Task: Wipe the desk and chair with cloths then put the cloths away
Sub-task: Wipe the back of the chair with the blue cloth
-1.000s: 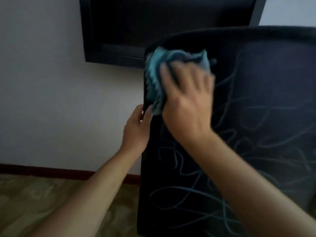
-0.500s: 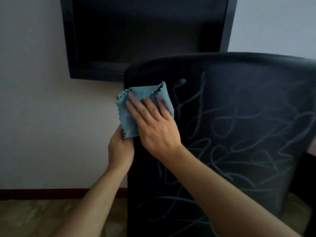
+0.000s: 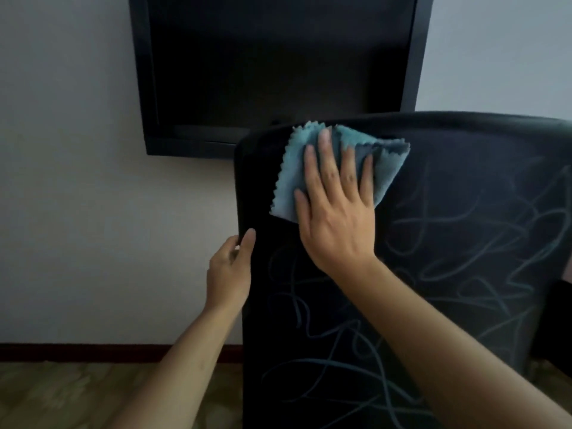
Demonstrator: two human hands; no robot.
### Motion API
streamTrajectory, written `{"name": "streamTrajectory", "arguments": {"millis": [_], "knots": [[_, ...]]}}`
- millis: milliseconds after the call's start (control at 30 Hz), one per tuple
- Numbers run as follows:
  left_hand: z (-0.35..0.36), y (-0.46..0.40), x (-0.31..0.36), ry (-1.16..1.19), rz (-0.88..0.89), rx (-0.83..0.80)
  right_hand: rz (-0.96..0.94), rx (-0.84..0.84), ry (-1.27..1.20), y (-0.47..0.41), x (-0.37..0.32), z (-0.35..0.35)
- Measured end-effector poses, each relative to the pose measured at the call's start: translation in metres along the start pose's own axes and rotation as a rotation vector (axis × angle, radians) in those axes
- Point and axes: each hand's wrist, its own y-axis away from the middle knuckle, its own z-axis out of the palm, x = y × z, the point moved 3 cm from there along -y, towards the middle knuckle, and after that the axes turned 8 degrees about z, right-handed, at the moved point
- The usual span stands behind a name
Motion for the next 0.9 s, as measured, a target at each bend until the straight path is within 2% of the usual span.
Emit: {"name": "streamTrajectory", "arguments": {"millis": [167, 233, 300, 400, 500, 567, 667, 800, 900], "knots": [[-0.002, 0.005, 0.007, -0.025, -0.066, 0.047, -0.337, -0.220, 0.133, 0.059, 0.014, 0.010], [-0.008, 0.006, 0.019, -0.143, -0.003, 0.102, -0.369, -0.168, 0.126, 0.033, 0.020, 0.003], [-0.009, 0.007, 0.046, -0.245, 0.134, 0.201, -0.289, -0.062, 0.121, -0.013, 0.026, -0.018], [0.001, 0.002, 0.099, -0.301, 0.486, 0.281, -0.219, -0.013, 0.097, -0.037, 0.033, -0.029], [0.026, -0.001, 0.139, -0.477, 0.821, 0.191, -0.258, -0.066, 0.088, 0.025, 0.046, -0.010], [0.046, 0.004, 0.154, -0.618, 0.966, 0.070, -0.291, -0.166, 0.124, 0.073, 0.059, 0.003], [0.075, 0.013, 0.162, -0.757, 1.073, -0.069, -0.299, -0.177, 0.130, 0.072, 0.081, -0.007], [0.109, 0.014, 0.186, -0.818, 1.185, -0.112, -0.023, 0.036, 0.121, -0.011, 0.118, -0.044], [0.131, 0.005, 0.208, -0.761, 1.196, -0.118, 0.082, 0.036, 0.055, 0.006, 0.114, -0.038]]}}
